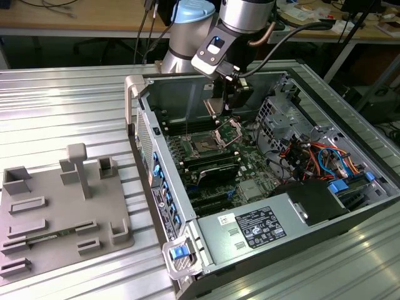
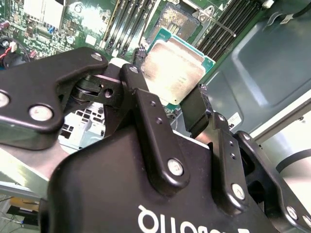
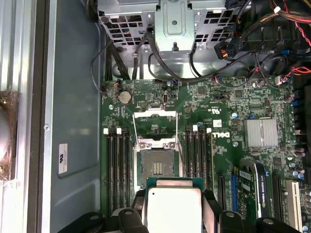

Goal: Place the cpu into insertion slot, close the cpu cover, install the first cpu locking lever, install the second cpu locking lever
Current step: 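Place the cpu into insertion slot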

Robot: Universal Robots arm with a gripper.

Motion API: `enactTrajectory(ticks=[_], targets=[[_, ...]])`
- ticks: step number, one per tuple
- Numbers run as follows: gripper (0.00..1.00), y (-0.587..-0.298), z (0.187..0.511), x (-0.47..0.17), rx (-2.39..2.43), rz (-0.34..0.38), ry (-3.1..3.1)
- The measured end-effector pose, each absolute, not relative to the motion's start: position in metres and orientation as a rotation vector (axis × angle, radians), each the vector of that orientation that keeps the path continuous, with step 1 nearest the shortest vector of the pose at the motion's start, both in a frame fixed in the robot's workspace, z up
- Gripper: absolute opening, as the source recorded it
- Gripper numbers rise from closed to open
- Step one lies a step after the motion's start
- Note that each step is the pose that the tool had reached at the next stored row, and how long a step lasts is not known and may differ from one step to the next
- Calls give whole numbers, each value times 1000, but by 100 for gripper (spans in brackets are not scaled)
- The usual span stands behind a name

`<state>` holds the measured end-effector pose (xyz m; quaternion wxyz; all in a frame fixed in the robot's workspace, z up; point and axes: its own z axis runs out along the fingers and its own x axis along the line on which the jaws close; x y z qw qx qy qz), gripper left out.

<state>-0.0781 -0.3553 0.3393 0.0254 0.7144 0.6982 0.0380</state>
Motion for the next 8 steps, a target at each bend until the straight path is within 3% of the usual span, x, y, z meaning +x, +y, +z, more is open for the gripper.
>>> enactTrajectory(ticks=[8], targets=[[55, -353, 333, -68, 2207, 115, 2158]])
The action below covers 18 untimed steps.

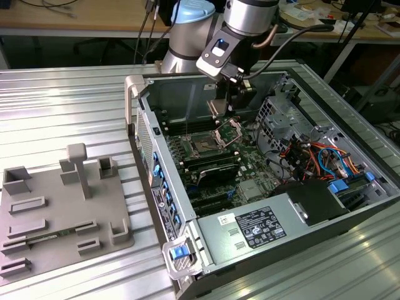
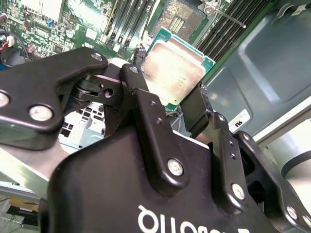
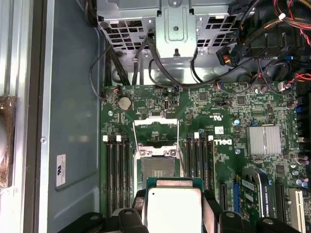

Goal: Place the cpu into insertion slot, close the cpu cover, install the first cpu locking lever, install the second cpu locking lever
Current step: 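Place the cpu into insertion slot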

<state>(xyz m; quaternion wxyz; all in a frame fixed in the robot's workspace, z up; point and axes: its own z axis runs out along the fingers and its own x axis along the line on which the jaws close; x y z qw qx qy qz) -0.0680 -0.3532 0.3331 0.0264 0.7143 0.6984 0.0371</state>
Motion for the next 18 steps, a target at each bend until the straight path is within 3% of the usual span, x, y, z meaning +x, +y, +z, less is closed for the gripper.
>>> enactTrajectory(ticks=[13, 18], targets=[[55, -348, 303, -66, 2169, 112, 2195], [55, -341, 296, -66, 2148, 63, 2178]])
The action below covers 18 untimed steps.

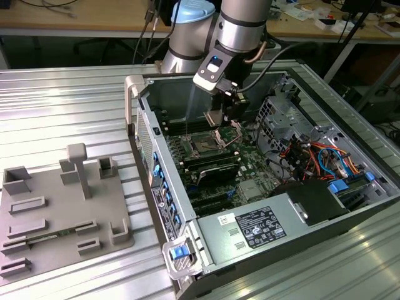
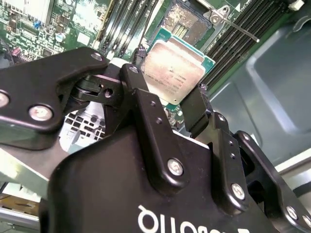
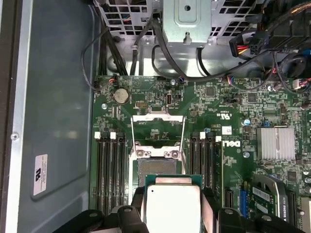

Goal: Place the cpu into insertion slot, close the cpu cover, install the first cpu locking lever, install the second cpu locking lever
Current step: 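Place the cpu into insertion slot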

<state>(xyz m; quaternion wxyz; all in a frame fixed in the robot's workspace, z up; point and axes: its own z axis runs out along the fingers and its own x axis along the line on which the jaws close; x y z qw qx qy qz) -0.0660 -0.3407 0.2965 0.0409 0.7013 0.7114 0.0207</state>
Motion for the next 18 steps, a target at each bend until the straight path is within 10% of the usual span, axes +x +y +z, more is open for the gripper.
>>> enactTrajectory(ticks=[18], targets=[[55, -338, 268, -66, 2154, 49, 2186]])
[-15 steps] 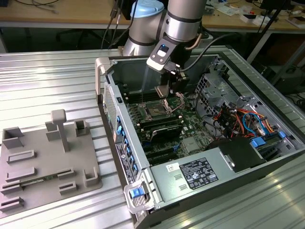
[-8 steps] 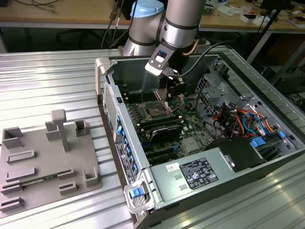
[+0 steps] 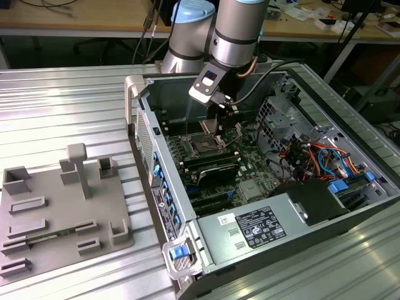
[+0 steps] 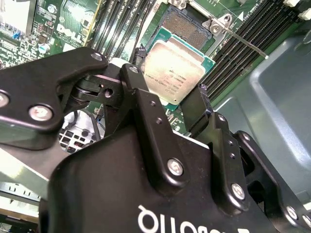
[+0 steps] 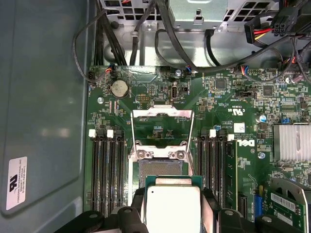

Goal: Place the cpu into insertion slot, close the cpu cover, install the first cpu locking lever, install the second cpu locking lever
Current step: 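Place the cpu into insertion slot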

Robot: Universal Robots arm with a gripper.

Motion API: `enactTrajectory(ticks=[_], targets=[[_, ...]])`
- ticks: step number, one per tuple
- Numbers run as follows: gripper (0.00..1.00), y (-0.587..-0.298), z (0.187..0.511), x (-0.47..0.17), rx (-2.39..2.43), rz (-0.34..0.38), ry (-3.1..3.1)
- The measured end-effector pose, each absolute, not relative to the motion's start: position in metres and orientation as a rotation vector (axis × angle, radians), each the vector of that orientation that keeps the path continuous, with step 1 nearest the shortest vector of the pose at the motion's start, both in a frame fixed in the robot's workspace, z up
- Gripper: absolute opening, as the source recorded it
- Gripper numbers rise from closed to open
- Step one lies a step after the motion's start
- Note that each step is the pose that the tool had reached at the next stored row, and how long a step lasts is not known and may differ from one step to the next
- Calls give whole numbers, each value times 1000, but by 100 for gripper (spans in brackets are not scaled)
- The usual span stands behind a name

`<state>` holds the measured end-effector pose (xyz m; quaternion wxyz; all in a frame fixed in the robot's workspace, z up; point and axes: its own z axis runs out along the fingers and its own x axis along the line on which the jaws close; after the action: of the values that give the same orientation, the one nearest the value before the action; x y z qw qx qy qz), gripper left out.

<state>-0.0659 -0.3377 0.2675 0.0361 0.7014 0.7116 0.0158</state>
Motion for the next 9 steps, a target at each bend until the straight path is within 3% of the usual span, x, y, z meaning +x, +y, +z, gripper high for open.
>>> enactTrajectory(ticks=[9], targets=[[55, -338, 266, -66, 2154, 49, 2186]])
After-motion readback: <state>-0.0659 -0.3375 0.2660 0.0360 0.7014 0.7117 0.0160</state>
